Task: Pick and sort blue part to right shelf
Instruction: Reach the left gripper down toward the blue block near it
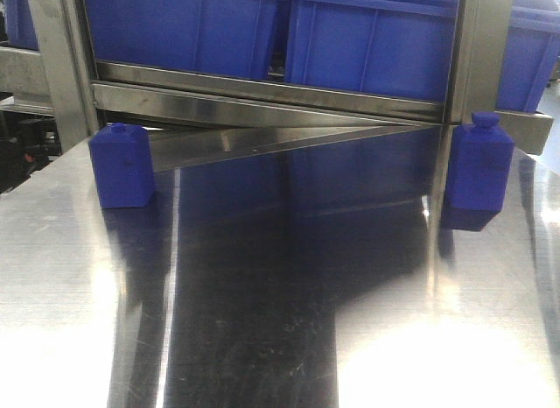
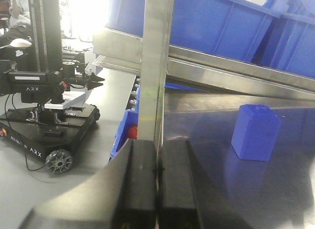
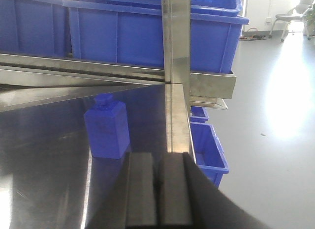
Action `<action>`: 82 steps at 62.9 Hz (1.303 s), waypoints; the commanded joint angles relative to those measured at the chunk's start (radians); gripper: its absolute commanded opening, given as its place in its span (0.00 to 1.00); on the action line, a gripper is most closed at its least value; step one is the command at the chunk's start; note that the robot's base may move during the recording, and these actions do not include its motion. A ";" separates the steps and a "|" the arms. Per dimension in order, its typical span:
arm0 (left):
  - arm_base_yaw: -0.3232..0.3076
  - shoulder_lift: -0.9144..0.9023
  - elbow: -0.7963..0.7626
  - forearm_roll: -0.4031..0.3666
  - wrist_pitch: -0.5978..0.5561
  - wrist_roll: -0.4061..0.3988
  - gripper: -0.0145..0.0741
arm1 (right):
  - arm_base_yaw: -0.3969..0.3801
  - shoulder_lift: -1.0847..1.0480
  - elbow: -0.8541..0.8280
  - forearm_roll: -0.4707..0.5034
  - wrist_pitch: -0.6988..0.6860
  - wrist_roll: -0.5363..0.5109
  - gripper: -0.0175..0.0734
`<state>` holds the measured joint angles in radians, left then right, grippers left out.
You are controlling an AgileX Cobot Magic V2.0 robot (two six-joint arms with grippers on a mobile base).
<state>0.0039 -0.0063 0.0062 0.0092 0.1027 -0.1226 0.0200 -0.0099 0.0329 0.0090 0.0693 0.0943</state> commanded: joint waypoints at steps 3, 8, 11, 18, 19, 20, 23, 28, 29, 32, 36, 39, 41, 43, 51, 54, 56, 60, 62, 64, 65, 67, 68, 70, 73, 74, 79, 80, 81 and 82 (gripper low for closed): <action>-0.006 -0.019 0.024 -0.002 -0.090 -0.002 0.30 | -0.004 -0.022 -0.024 -0.009 -0.089 -0.004 0.26; -0.006 -0.019 0.024 -0.002 -0.090 -0.002 0.30 | -0.004 -0.022 -0.024 -0.009 -0.089 -0.004 0.26; -0.006 -0.019 0.024 -0.002 -0.090 -0.002 0.30 | -0.004 -0.022 -0.024 -0.009 -0.089 -0.004 0.26; -0.006 -0.019 0.024 -0.002 -0.103 -0.002 0.30 | -0.004 -0.022 -0.024 -0.009 -0.089 -0.004 0.26; -0.006 -0.019 0.024 -0.002 -0.111 -0.002 0.30 | -0.004 -0.022 -0.024 -0.009 -0.089 -0.004 0.26; -0.006 -0.019 0.024 -0.002 -0.119 -0.002 0.30 | -0.004 -0.022 -0.024 -0.009 -0.089 -0.004 0.26; -0.006 -0.019 0.024 -0.002 -0.142 -0.002 0.30 | -0.004 -0.022 -0.024 -0.009 -0.089 -0.004 0.26; -0.006 -0.019 0.024 -0.002 -0.186 -0.002 0.30 | -0.004 -0.022 -0.024 -0.009 -0.090 -0.004 0.26; -0.006 -0.019 0.024 -0.002 -0.201 -0.002 0.30 | -0.004 -0.022 -0.024 -0.009 -0.089 -0.004 0.26; -0.006 -0.019 0.024 -0.002 -0.247 -0.002 0.30 | -0.004 -0.022 -0.024 -0.009 -0.091 -0.004 0.26; -0.006 -0.019 0.022 -0.009 -0.305 -0.002 0.30 | -0.004 -0.022 -0.024 -0.009 -0.089 -0.004 0.26; -0.006 -0.019 0.010 -0.009 -0.331 -0.002 0.30 | -0.004 -0.022 -0.024 -0.009 -0.089 -0.004 0.26; -0.006 -0.017 -0.004 -0.009 -0.323 -0.002 0.30 | -0.004 -0.022 -0.024 -0.009 -0.091 -0.004 0.26; -0.006 -0.013 -0.030 -0.002 -0.302 -0.002 0.30 | -0.004 -0.022 -0.024 -0.009 -0.093 -0.004 0.26; -0.006 0.047 -0.179 0.022 -0.115 -0.002 0.31 | -0.004 -0.022 -0.024 -0.009 -0.096 -0.004 0.26; -0.006 0.090 -0.249 0.024 -0.031 -0.002 0.31 | -0.004 -0.022 -0.024 -0.009 -0.096 -0.004 0.26; -0.006 0.125 -0.298 0.024 0.014 -0.002 0.31 | -0.004 -0.022 -0.024 -0.009 -0.096 -0.004 0.26; -0.006 0.206 -0.391 0.024 0.094 -0.002 0.32 | -0.004 -0.022 -0.024 -0.009 -0.094 -0.004 0.26; -0.006 0.241 -0.434 0.024 0.124 -0.002 0.34 | -0.004 -0.022 -0.024 -0.009 -0.091 -0.004 0.26; -0.006 0.287 -0.465 0.024 0.152 -0.002 0.36 | -0.004 -0.022 -0.024 -0.009 -0.089 -0.004 0.26; -0.006 0.314 -0.488 0.021 0.176 -0.002 0.38 | -0.004 -0.022 -0.024 -0.009 -0.089 -0.004 0.26; -0.006 0.352 -0.517 0.020 0.209 -0.002 0.41 | -0.004 -0.022 -0.024 -0.009 -0.089 -0.004 0.26; -0.006 0.370 -0.531 0.020 0.225 -0.002 0.43 | -0.004 -0.022 -0.024 -0.009 -0.089 -0.004 0.26; -0.006 0.417 -0.563 0.020 0.261 -0.002 0.48 | -0.004 -0.022 -0.024 -0.009 -0.089 -0.004 0.26; -0.006 0.473 -0.604 0.008 0.304 -0.002 0.54 | -0.004 -0.022 -0.024 -0.009 -0.089 -0.004 0.26; -0.006 0.500 -0.620 0.001 0.320 -0.002 0.57 | -0.004 -0.022 -0.024 -0.009 -0.089 -0.004 0.26; -0.021 0.605 -0.678 -0.044 0.378 0.050 0.68 | -0.004 -0.022 -0.024 -0.009 -0.089 -0.004 0.26; -0.029 0.630 -0.692 -0.062 0.390 0.073 0.70 | -0.004 -0.022 -0.024 -0.009 -0.089 -0.004 0.26; -0.034 0.654 -0.706 -0.080 0.402 0.099 0.72 | -0.004 -0.022 -0.024 -0.009 -0.089 -0.004 0.26; -0.043 0.670 -0.714 -0.092 0.409 0.115 0.73 | -0.004 -0.022 -0.024 -0.009 -0.089 -0.004 0.26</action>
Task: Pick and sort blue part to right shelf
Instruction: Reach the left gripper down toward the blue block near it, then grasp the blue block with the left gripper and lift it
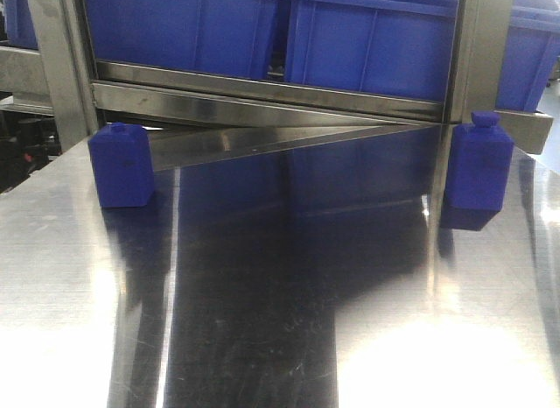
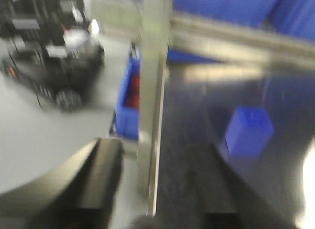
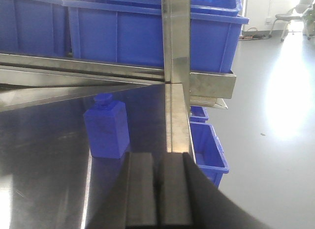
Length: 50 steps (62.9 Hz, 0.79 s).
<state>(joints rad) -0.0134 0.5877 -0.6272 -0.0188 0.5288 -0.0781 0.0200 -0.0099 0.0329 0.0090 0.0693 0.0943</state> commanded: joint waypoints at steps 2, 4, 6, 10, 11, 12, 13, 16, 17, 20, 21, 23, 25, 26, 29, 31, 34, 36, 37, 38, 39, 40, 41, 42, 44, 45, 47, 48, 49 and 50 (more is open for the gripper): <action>-0.040 0.117 -0.098 -0.090 -0.002 0.108 0.75 | -0.004 -0.022 -0.024 -0.009 -0.089 -0.004 0.26; -0.060 0.158 -0.121 -0.123 0.018 0.139 0.77 | -0.004 -0.022 -0.024 -0.009 -0.089 -0.004 0.26; -0.077 0.192 -0.140 -0.147 0.033 0.157 0.78 | -0.004 -0.022 -0.024 -0.009 -0.089 -0.004 0.26; -0.119 0.265 -0.188 -0.195 0.059 0.173 0.80 | -0.004 -0.022 -0.024 -0.009 -0.089 -0.004 0.26; -0.129 0.281 -0.198 -0.201 0.062 0.173 0.80 | -0.004 -0.022 -0.024 -0.009 -0.089 -0.004 0.26; -0.144 0.300 -0.209 -0.206 0.064 0.173 0.81 | -0.004 -0.022 -0.024 -0.009 -0.089 -0.004 0.26; -0.154 0.327 -0.219 -0.209 0.067 0.173 0.81 | -0.004 -0.022 -0.024 -0.009 -0.089 -0.004 0.26; -0.190 0.389 -0.260 -0.214 0.069 0.173 0.82 | -0.004 -0.022 -0.024 -0.009 -0.089 -0.004 0.26; -0.200 0.406 -0.273 -0.214 0.069 0.173 0.83 | -0.004 -0.022 -0.024 -0.009 -0.089 -0.004 0.26; -0.232 0.468 -0.320 -0.214 0.074 0.173 0.84 | -0.004 -0.022 -0.024 -0.009 -0.089 -0.004 0.26; -0.240 0.486 -0.343 -0.214 0.080 0.173 0.85 | -0.004 -0.022 -0.024 -0.009 -0.089 -0.004 0.26; -0.258 0.521 -0.375 -0.214 0.085 0.173 0.85 | -0.004 -0.022 -0.024 -0.009 -0.089 -0.004 0.26; -0.273 0.573 -0.423 -0.214 0.091 0.173 0.87 | -0.004 -0.022 -0.024 -0.009 -0.090 -0.004 0.26; -0.278 0.590 -0.439 -0.214 0.093 0.171 0.87 | -0.004 -0.022 -0.024 -0.009 -0.090 -0.004 0.26; -0.287 0.648 -0.487 -0.214 0.099 0.168 0.88 | -0.004 -0.022 -0.024 -0.009 -0.090 -0.004 0.26; -0.289 0.687 -0.528 -0.214 0.106 0.161 0.88 | -0.004 -0.022 -0.024 -0.009 -0.090 -0.004 0.26; -0.289 0.734 -0.586 -0.214 0.121 0.131 0.88 | -0.004 -0.022 -0.024 -0.009 -0.090 -0.004 0.26; -0.289 0.772 -0.629 -0.214 0.138 0.104 0.88 | -0.004 -0.022 -0.024 -0.009 -0.090 -0.004 0.26; -0.289 0.787 -0.646 -0.214 0.148 0.096 0.88 | -0.004 -0.022 -0.024 -0.009 -0.090 -0.004 0.26; -0.289 0.803 -0.663 -0.214 0.158 0.091 0.88 | -0.004 -0.022 -0.024 -0.009 -0.090 -0.004 0.26; -0.289 0.826 -0.681 -0.214 0.168 0.087 0.88 | -0.004 -0.022 -0.024 -0.009 -0.090 -0.004 0.26; -0.289 0.841 -0.698 -0.214 0.178 0.078 0.88 | -0.004 -0.022 -0.024 -0.009 -0.090 -0.004 0.26; -0.289 0.856 -0.715 -0.214 0.189 0.078 0.88 | -0.004 -0.022 -0.024 -0.009 -0.090 -0.004 0.26; -0.289 0.871 -0.732 -0.214 0.200 0.069 0.88 | -0.004 -0.022 -0.024 -0.009 -0.090 -0.004 0.26; -0.289 0.901 -0.774 -0.214 0.233 0.062 0.88 | -0.004 -0.022 -0.024 -0.009 -0.090 -0.004 0.26; -0.289 0.923 -0.799 -0.214 0.253 0.057 0.88 | -0.004 -0.022 -0.024 -0.009 -0.090 -0.004 0.26; -0.289 0.952 -0.831 -0.212 0.278 0.048 0.88 | -0.004 -0.022 -0.024 -0.009 -0.090 -0.004 0.26; -0.289 0.973 -0.846 -0.212 0.289 0.039 0.88 | -0.004 -0.022 -0.024 -0.009 -0.090 -0.004 0.26; -0.289 0.987 -0.861 -0.210 0.299 0.037 0.88 | -0.004 -0.022 -0.024 -0.009 -0.091 -0.004 0.26; -0.289 1.000 -0.875 -0.210 0.309 0.033 0.88 | -0.004 -0.022 -0.024 -0.009 -0.091 -0.004 0.26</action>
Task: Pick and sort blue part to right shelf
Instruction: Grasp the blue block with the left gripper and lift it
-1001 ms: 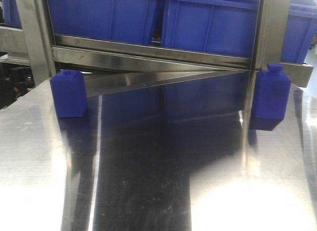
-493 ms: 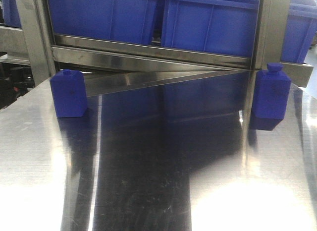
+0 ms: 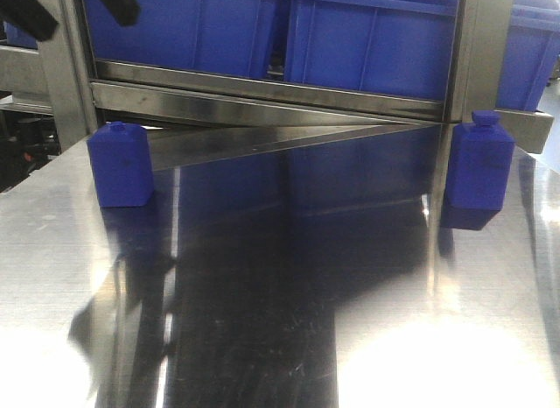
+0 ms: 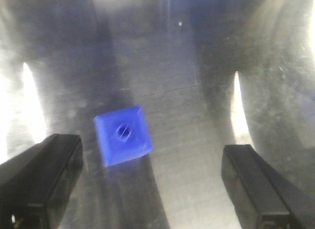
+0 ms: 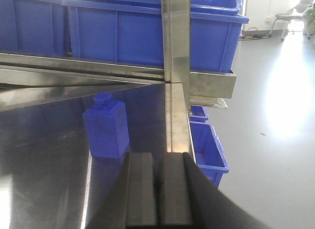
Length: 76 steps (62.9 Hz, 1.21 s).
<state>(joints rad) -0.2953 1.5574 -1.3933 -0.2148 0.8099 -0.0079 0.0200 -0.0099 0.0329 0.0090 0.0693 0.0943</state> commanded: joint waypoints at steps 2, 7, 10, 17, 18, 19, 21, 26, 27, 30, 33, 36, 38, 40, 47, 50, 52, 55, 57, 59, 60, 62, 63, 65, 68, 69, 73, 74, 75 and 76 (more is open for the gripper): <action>-0.007 0.056 -0.142 -0.006 0.054 -0.051 0.88 | -0.004 -0.022 -0.024 -0.009 -0.091 -0.004 0.26; -0.007 0.127 -0.202 0.056 0.096 -0.113 0.88 | -0.004 -0.022 -0.024 -0.009 -0.091 -0.004 0.26; -0.007 0.160 -0.230 0.091 0.120 -0.159 0.88 | -0.004 -0.022 -0.024 -0.009 -0.091 -0.004 0.26; -0.007 0.230 -0.275 0.132 0.160 -0.189 0.88 | -0.004 -0.022 -0.024 -0.009 -0.091 -0.004 0.26; -0.007 0.238 -0.278 0.132 0.162 -0.189 0.88 | -0.004 -0.022 -0.024 -0.009 -0.091 -0.004 0.26; -0.007 0.248 -0.283 0.132 0.162 -0.189 0.88 | -0.004 -0.022 -0.024 -0.009 -0.091 -0.004 0.26; -0.007 0.261 -0.283 0.132 0.162 -0.189 0.88 | -0.004 -0.022 -0.024 -0.009 -0.091 -0.004 0.26; -0.007 0.293 -0.283 0.132 0.170 -0.189 0.88 | -0.004 -0.022 -0.024 -0.009 -0.091 -0.004 0.26; -0.007 0.298 -0.284 0.132 0.173 -0.189 0.88 | -0.004 -0.022 -0.024 -0.009 -0.091 -0.004 0.26; -0.007 0.314 -0.284 0.132 0.180 -0.189 0.88 | -0.004 -0.022 -0.024 -0.009 -0.091 -0.004 0.26; -0.007 0.329 -0.284 0.130 0.182 -0.189 0.88 | -0.004 -0.022 -0.024 -0.009 -0.091 -0.004 0.26; -0.007 0.339 -0.284 0.128 0.182 -0.189 0.88 | -0.004 -0.022 -0.024 -0.009 -0.091 -0.004 0.26; -0.007 0.346 -0.284 0.126 0.182 -0.189 0.88 | -0.004 -0.022 -0.024 -0.009 -0.091 -0.004 0.26; -0.007 0.352 -0.284 0.126 0.182 -0.189 0.88 | -0.004 -0.022 -0.024 -0.009 -0.091 -0.004 0.26; -0.007 0.373 -0.284 0.122 0.173 -0.189 0.88 | -0.004 -0.022 -0.024 -0.009 -0.090 -0.004 0.26; -0.007 0.385 -0.284 0.122 0.177 -0.189 0.87 | -0.004 -0.022 -0.024 -0.009 -0.090 -0.004 0.26; -0.007 0.396 -0.284 0.119 0.190 -0.189 0.87 | -0.004 -0.022 -0.024 -0.009 -0.090 -0.004 0.26; -0.007 0.408 -0.284 0.113 0.208 -0.189 0.87 | -0.004 -0.022 -0.024 -0.009 -0.090 -0.004 0.26; -0.007 0.413 -0.284 0.112 0.218 -0.189 0.86 | -0.004 -0.022 -0.024 -0.009 -0.090 -0.004 0.26; -0.007 0.413 -0.284 0.110 0.221 -0.189 0.85 | -0.004 -0.022 -0.024 -0.009 -0.090 -0.004 0.26; -0.007 0.415 -0.284 0.105 0.223 -0.189 0.85 | -0.004 -0.022 -0.024 -0.009 -0.090 -0.004 0.26; -0.007 0.415 -0.284 0.102 0.225 -0.189 0.83 | -0.004 -0.022 -0.024 -0.009 -0.090 -0.004 0.26; -0.007 0.415 -0.284 0.102 0.225 -0.189 0.82 | -0.004 -0.022 -0.024 -0.009 -0.090 -0.004 0.26; -0.007 0.415 -0.284 0.100 0.225 -0.189 0.79 | -0.004 -0.022 -0.024 -0.009 -0.090 -0.004 0.26; -0.007 0.415 -0.290 0.095 0.226 -0.189 0.75 | -0.004 -0.022 -0.024 -0.009 -0.090 -0.004 0.26; -0.007 0.415 -0.293 0.095 0.227 -0.189 0.74 | -0.004 -0.022 -0.024 -0.009 -0.090 -0.004 0.26; -0.007 0.415 -0.303 0.087 0.230 -0.189 0.66 | -0.004 -0.022 -0.024 -0.009 -0.090 -0.004 0.26; -0.007 0.415 -0.306 0.085 0.232 -0.189 0.65 | -0.004 -0.022 -0.024 -0.009 -0.090 -0.004 0.26; -0.007 0.415 -0.309 0.086 0.232 -0.189 0.63 | -0.004 -0.022 -0.024 -0.009 -0.090 -0.004 0.26; -0.007 0.415 -0.313 0.085 0.235 -0.189 0.62 | -0.004 -0.022 -0.024 -0.009 -0.090 -0.004 0.26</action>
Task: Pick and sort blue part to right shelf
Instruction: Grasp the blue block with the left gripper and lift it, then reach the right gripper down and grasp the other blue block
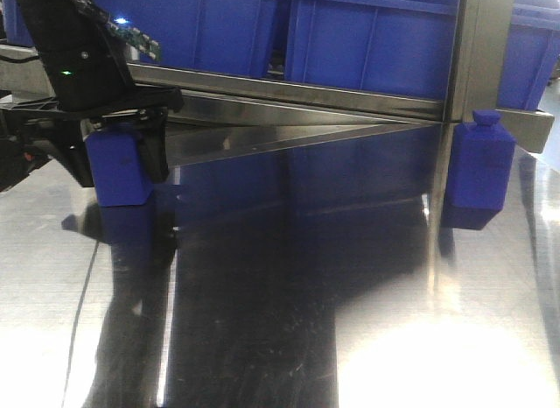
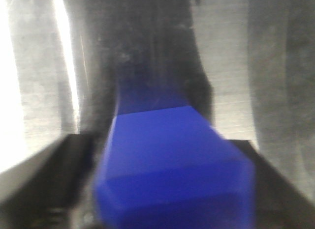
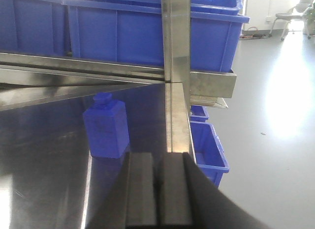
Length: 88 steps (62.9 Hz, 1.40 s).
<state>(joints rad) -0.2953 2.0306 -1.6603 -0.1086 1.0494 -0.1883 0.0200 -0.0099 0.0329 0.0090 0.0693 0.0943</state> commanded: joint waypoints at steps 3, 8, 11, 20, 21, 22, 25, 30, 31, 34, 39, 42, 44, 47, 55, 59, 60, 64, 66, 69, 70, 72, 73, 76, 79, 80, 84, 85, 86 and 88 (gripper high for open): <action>-0.007 -0.058 -0.056 -0.021 0.002 -0.009 0.58 | -0.004 -0.022 -0.024 -0.009 -0.090 -0.004 0.26; -0.007 -0.058 -0.078 -0.021 0.031 0.000 0.55 | -0.004 -0.022 -0.024 -0.009 -0.090 -0.004 0.26; -0.007 -0.058 -0.094 -0.017 0.047 0.002 0.55 | -0.004 -0.022 -0.024 -0.009 -0.090 -0.004 0.26; -0.007 -0.062 -0.153 -0.015 0.098 0.004 0.55 | -0.004 -0.022 -0.024 -0.009 -0.090 -0.004 0.26; -0.007 -0.064 -0.159 -0.015 0.104 0.006 0.55 | -0.004 -0.022 -0.024 -0.009 -0.090 -0.004 0.26; -0.007 -0.066 -0.165 -0.015 0.109 0.011 0.55 | -0.004 -0.022 -0.024 -0.009 -0.090 -0.004 0.26; -0.007 -0.080 -0.179 -0.015 0.117 0.024 0.55 | -0.004 -0.022 -0.024 -0.009 -0.090 -0.004 0.26; -0.007 -0.126 -0.178 0.007 0.101 0.047 0.55 | -0.004 -0.022 -0.024 -0.009 -0.090 -0.004 0.26; -0.007 -0.137 -0.176 0.017 0.095 0.052 0.55 | -0.004 -0.022 -0.024 -0.009 -0.090 -0.004 0.26; -0.011 -0.172 -0.166 0.074 0.084 0.053 0.55 | -0.004 -0.022 -0.024 -0.009 -0.090 -0.004 0.26; -0.021 -0.246 -0.134 0.162 0.061 0.053 0.55 | -0.004 -0.022 -0.024 -0.009 -0.090 -0.004 0.26; -0.025 -0.291 -0.111 0.189 0.042 0.053 0.55 | -0.004 -0.022 -0.024 -0.009 -0.091 -0.003 0.26; -0.027 -0.324 -0.082 0.195 0.025 0.053 0.55 | -0.004 -0.022 -0.024 -0.009 -0.092 -0.003 0.26; -0.027 -0.382 -0.033 0.204 -0.019 0.053 0.55 | -0.004 -0.022 -0.024 0.001 -0.098 -0.002 0.26; -0.027 -0.529 0.109 0.220 -0.147 0.053 0.55 | -0.004 -0.022 -0.024 0.020 -0.104 -0.002 0.26; -0.027 -0.606 0.207 0.230 -0.223 0.053 0.55 | -0.004 -0.022 -0.025 0.025 -0.106 -0.002 0.26; -0.027 -0.623 0.227 0.230 -0.238 0.053 0.55 | -0.004 -0.022 -0.025 0.025 -0.108 -0.002 0.26; -0.027 -0.699 0.308 0.232 -0.298 0.053 0.55 | -0.004 -0.022 -0.032 0.027 -0.112 -0.002 0.26; -0.027 -0.732 0.358 0.232 -0.336 0.053 0.55 | -0.004 -0.022 -0.038 0.027 -0.112 -0.002 0.26; -0.027 -0.789 0.427 0.232 -0.389 0.053 0.55 | -0.004 -0.022 -0.056 0.026 -0.112 -0.002 0.26; -0.027 -0.805 0.446 0.232 -0.403 0.053 0.55 | -0.004 -0.022 -0.062 0.027 -0.111 -0.002 0.26; -0.027 -0.836 0.485 0.232 -0.433 0.053 0.55 | -0.004 -0.021 -0.074 0.027 -0.110 -0.002 0.26; -0.027 -0.860 0.514 0.232 -0.453 0.053 0.55 | -0.004 -0.021 -0.081 0.027 -0.106 -0.002 0.26; -0.027 -0.914 0.570 0.232 -0.499 0.053 0.55 | -0.004 -0.021 -0.107 0.027 -0.087 -0.003 0.26; -0.027 -0.963 0.635 0.232 -0.538 0.053 0.55 | -0.004 -0.013 -0.140 0.027 -0.062 -0.003 0.26; -0.027 -0.987 0.662 0.232 -0.558 0.053 0.55 | -0.004 -0.008 -0.150 0.027 -0.051 -0.003 0.26; -0.027 -1.063 0.732 0.232 -0.613 0.053 0.55 | -0.004 0.024 -0.201 0.024 0.002 -0.004 0.26; -0.027 -1.079 0.749 0.232 -0.633 0.053 0.55 | -0.004 0.033 -0.212 0.020 0.010 -0.004 0.26; -0.027 -1.096 0.773 0.232 -0.646 0.053 0.55 | -0.004 0.044 -0.225 0.017 0.018 -0.004 0.26; -0.027 -1.140 0.811 0.232 -0.677 0.053 0.55 | -0.004 0.073 -0.255 0.012 0.033 -0.004 0.26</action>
<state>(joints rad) -0.3130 1.0029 -0.9043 0.1157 0.5364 -0.1353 0.0200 0.0038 -0.1287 0.0342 0.1387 0.0943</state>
